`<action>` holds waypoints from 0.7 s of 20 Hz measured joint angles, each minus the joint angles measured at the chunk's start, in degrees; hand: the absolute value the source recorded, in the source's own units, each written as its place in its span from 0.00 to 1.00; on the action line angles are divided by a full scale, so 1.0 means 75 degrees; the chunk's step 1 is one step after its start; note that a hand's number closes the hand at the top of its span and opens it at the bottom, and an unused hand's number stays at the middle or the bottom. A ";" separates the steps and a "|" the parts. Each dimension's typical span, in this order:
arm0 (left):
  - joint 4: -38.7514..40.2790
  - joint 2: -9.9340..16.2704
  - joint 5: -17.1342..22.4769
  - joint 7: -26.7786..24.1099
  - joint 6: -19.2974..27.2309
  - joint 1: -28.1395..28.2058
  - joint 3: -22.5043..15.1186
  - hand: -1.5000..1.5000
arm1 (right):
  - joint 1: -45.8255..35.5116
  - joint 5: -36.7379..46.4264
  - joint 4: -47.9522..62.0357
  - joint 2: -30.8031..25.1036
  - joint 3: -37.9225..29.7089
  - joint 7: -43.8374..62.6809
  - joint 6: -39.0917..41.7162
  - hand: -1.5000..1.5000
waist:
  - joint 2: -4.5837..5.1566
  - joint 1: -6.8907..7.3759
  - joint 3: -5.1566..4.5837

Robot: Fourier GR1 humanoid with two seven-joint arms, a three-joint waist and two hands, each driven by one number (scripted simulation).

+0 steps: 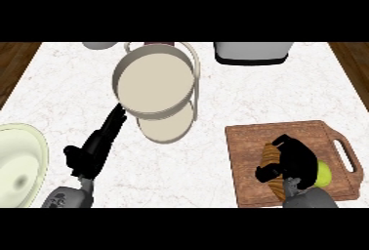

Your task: Pick the croissant from the cutting board and place it in the tiered basket

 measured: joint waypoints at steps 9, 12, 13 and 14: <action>0.0078 0.0041 0.0027 0.0048 -0.0160 -0.0140 0.0256 0.50 | 0.2635 0.1474 -0.3323 -0.0759 0.1352 0.0058 -0.0037 1.00 | 0.0004 -0.0040 0.0005; -0.0043 0.0057 0.0006 0.0039 -0.0168 -0.0025 0.0259 0.50 | 0.2757 0.1539 -0.4186 -0.0547 0.1360 -0.0019 -0.0328 1.00 | 0.0001 -0.0025 0.0009; -0.0027 0.0057 0.0005 0.0037 -0.0167 -0.0035 0.0275 0.50 | 0.2753 0.1487 -0.4481 -0.0430 0.1384 -0.0076 -0.0454 1.00 | 0.0001 -0.0032 0.0011; -0.0026 0.0063 0.0005 -0.0010 -0.0199 0.0026 0.0267 0.50 | 0.2728 0.1519 -0.4785 -0.0328 0.1420 -0.0125 -0.0588 1.00 | -0.0004 -0.0031 0.0011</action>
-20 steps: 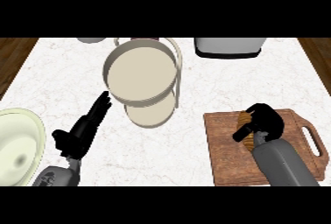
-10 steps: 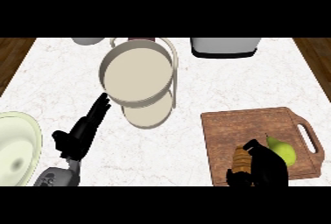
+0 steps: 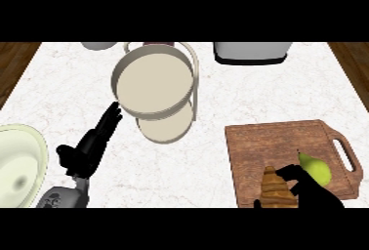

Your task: Pick the croissant from the cutting board and place it in the tiered basket

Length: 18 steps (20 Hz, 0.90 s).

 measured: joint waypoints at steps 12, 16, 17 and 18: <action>0.0162 -0.0191 -0.0214 -0.0013 -0.0074 -0.0124 -0.0062 0.50 | -0.3013 0.0838 -0.1748 0.1599 0.0192 0.0716 0.1860 1.00 | 0.0045 0.0178 -0.0015; 0.0315 -0.0281 -0.0278 -0.0072 -0.0096 -0.0235 -0.0074 0.50 | -0.4643 0.0570 -0.1049 0.2002 -0.0274 0.1021 0.2079 1.00 | 0.0057 0.0227 -0.0018; 0.0314 -0.0312 -0.0299 -0.0073 -0.0094 -0.0231 -0.0103 0.50 | -0.5057 0.0425 -0.0825 0.2054 -0.0444 0.1087 0.2116 1.00 | 0.0058 0.0250 -0.0019; 0.0313 -0.0307 -0.0296 -0.0086 -0.0124 -0.0210 -0.0105 0.50 | -0.5429 0.0274 -0.0553 0.2096 -0.0622 0.1123 0.2150 1.00 | 0.0059 0.0270 -0.0019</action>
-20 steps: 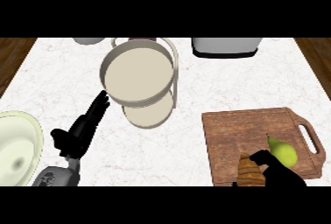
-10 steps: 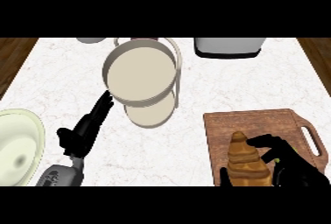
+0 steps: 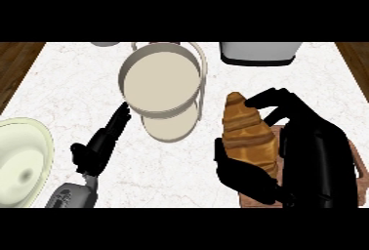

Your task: Pick the croissant from the cutting board and place it in the tiered basket

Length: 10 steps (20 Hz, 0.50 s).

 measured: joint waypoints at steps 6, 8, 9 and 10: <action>0.0070 0.0060 0.0043 0.0019 -0.0156 -0.0147 0.0077 0.50 | -0.2096 -0.0824 0.2028 0.0121 -0.0954 0.0111 -0.0120 1.00 | 0.0021 0.0109 0.0001; -0.0036 0.0041 0.0017 0.0068 -0.0154 -0.0110 0.0030 0.50 | -0.2675 -0.1068 0.2813 0.0138 -0.1327 0.0026 -0.0228 1.00 | 0.0023 0.0139 0.0004; 0.0010 -0.0001 -0.0002 0.0030 -0.0138 -0.0136 0.0023 0.50 | -0.2983 -0.1182 0.3186 0.0142 -0.1365 0.0060 -0.0289 1.00 | 0.0026 0.0147 0.0005; 0.0006 -0.0049 -0.0021 0.0019 -0.0093 -0.0139 0.0020 0.50 | -0.3261 -0.1332 0.3518 0.0146 -0.1420 0.0083 -0.0321 1.00 | 0.0024 0.0151 0.0005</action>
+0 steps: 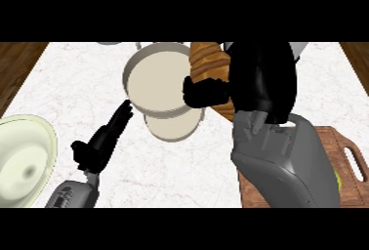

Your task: Pick the croissant from the cutting board and place it in the tiered basket

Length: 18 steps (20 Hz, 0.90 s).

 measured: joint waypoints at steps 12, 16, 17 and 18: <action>0.0183 -0.0029 -0.0066 0.0001 -0.0118 -0.0189 0.0071 0.50 | -0.2257 -0.1370 0.4647 0.0024 -0.0231 -0.0776 -0.1816 1.00 | 0.0052 0.0117 0.0003; 0.0072 -0.0046 -0.0053 0.0049 -0.0145 -0.0177 0.0090 0.50 | -0.2709 -0.2042 0.5791 0.0037 -0.0298 -0.1192 -0.2669 1.00 | 0.0060 0.0151 0.0005; 0.0198 -0.0076 -0.0065 -0.0014 -0.0149 -0.0218 0.0103 0.50 | -0.2769 -0.2232 0.6016 0.0040 -0.0299 -0.1297 -0.2879 1.00 | 0.0066 0.0143 0.0005; 0.0169 -0.0110 -0.0071 0.0024 -0.0122 -0.0218 0.0096 0.50 | -0.2846 -0.2424 0.6197 0.0041 -0.0301 -0.1347 -0.3085 1.00 | 0.0065 0.0147 0.0006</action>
